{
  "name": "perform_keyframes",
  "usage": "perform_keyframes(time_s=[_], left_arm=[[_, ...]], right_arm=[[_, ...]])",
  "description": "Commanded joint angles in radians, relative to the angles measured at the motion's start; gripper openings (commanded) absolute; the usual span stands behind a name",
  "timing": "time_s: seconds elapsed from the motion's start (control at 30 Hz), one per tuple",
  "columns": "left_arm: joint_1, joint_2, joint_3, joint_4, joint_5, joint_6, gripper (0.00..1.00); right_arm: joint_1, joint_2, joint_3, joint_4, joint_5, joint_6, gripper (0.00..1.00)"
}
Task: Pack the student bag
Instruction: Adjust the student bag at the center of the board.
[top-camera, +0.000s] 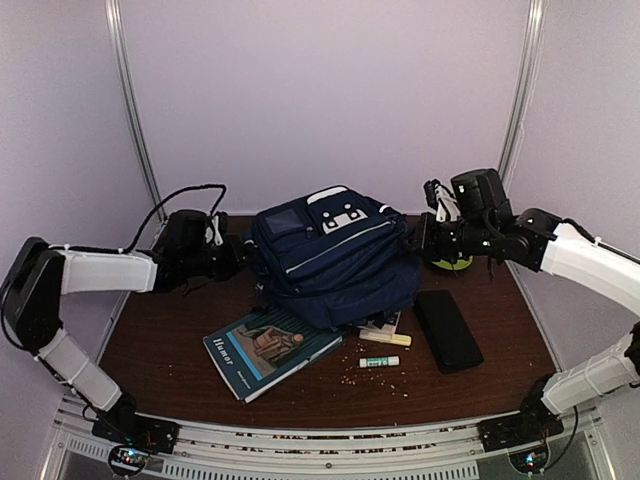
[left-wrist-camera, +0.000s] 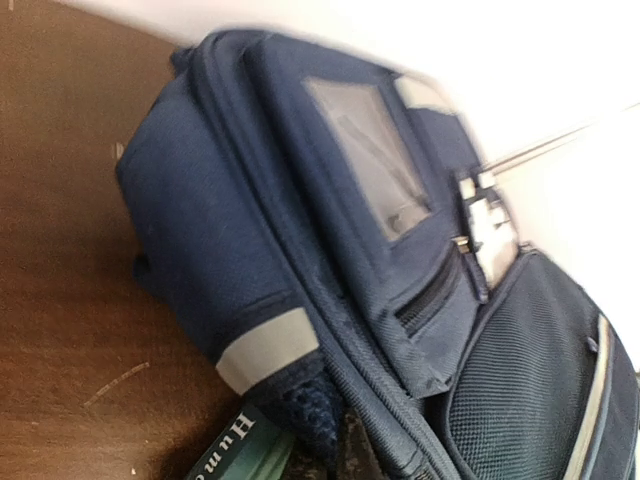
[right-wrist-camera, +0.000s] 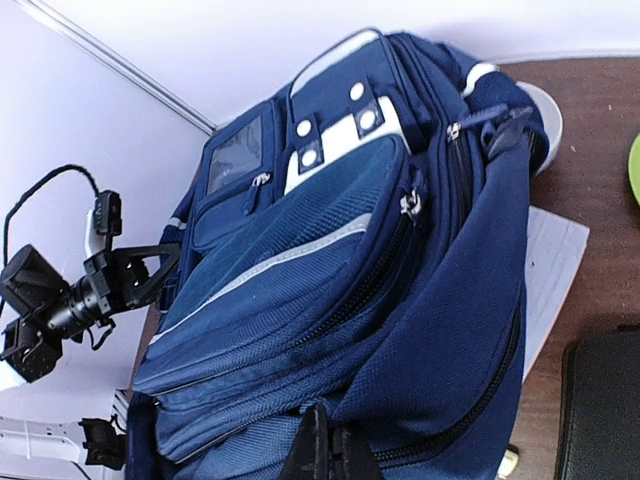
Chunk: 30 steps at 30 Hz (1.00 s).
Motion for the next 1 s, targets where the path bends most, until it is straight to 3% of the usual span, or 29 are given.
perform_keyframes(time_s=[0.0,0.23,0.53,0.73,0.97], left_arm=[[0.018,-0.233,0.012,0.018,-0.148,0.127,0.00],[0.031,-0.503,-0.027,-0.144,-0.306,0.200,0.00],[0.031,-0.841,-0.219,-0.289,-0.482,0.211,0.00],[0.031,-0.924,-0.313,-0.311,-0.484,0.196,0.00],[0.031,-0.897,-0.353,-0.253,-0.403,0.169,0.00]], right_arm=[[0.012,0.056,0.173,0.028,0.004,-0.074,0.00],[0.056,0.211,0.380,0.040,-0.041,-0.092,0.00],[0.121,0.457,0.583,0.096,-0.099,-0.084,0.00],[0.127,0.502,0.562,0.145,-0.078,-0.057,0.00],[0.122,0.511,0.519,0.093,0.021,-0.098,0.00]])
